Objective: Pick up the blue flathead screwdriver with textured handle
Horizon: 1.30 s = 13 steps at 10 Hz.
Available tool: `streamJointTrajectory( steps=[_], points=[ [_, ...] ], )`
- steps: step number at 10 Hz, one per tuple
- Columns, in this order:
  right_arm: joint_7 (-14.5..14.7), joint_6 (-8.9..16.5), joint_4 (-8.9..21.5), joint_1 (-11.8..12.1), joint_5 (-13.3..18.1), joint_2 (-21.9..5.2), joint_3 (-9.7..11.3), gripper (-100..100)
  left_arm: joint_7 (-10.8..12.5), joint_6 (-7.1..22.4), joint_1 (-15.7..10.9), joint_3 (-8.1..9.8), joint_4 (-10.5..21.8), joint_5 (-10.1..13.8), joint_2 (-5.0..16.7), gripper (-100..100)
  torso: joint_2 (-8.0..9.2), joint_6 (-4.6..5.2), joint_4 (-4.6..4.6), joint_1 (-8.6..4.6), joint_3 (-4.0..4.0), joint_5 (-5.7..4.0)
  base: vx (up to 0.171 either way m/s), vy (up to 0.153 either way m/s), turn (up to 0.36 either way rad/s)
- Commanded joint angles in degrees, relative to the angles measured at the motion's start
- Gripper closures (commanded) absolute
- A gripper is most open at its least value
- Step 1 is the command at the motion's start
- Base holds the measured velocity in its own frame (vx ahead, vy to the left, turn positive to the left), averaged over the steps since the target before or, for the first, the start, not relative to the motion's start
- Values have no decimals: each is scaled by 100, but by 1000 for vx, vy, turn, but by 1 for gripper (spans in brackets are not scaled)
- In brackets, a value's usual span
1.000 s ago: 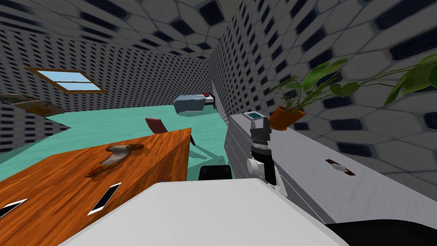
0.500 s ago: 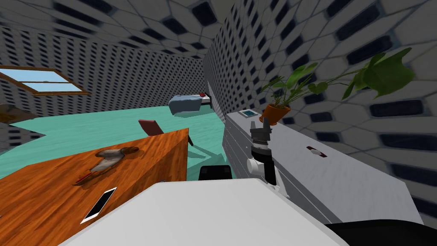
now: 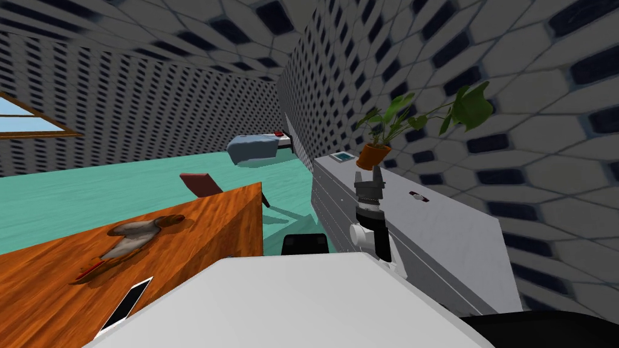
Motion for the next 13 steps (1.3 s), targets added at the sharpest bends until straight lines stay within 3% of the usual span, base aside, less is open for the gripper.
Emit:
streamJointTrajectory(
  steps=[1, 3, 4, 8, 9, 10, 13],
  points=[
    [0, 0, 0, 0, 0, 0, 0, 0, -134, -74, -178, 108, 286, 180, -87, -100, 0, 0, 0, 0, 0, 0, -108, -14, -199],
    [0, 0, 0, 1, 0, 0, -1, 0, -121, -82, -182, 88, 347, 165, -71, -100, -10, 0, -1, 10, -5, 19, -40, -2, -55],
    [0, 0, 0, 2, 0, 0, -1, 0, -126, -98, -188, 86, 368, 173, -74, 100, -24, -2, -5, 14, -13, 21, -6, -1, 3],
    [0, 0, 0, 2, 0, 0, -1, 0, -126, -96, -187, 86, 366, 172, -72, 100, -37, -2, -8, 16, -21, 22, -1, -1, 1],
    [0, 0, 0, 2, 0, 0, -1, 0, -126, -96, -188, 86, 365, 172, -72, 0, -37, -2, -8, 17, -21, 23, 0, 0, 0],
    [0, 0, 0, 2, 0, 0, -1, 0, -54, -25, -62, 40, 154, 71, -30, 100, -38, -2, -9, 17, -22, 23, 47, 4, 176],
    [0, -1, 0, 3, 0, -1, -1, 0, 105, 74, 170, -98, -295, -147, 85, 100, -69, -1, -13, 16, -38, 23, 86, 0, 160]
  ],
)
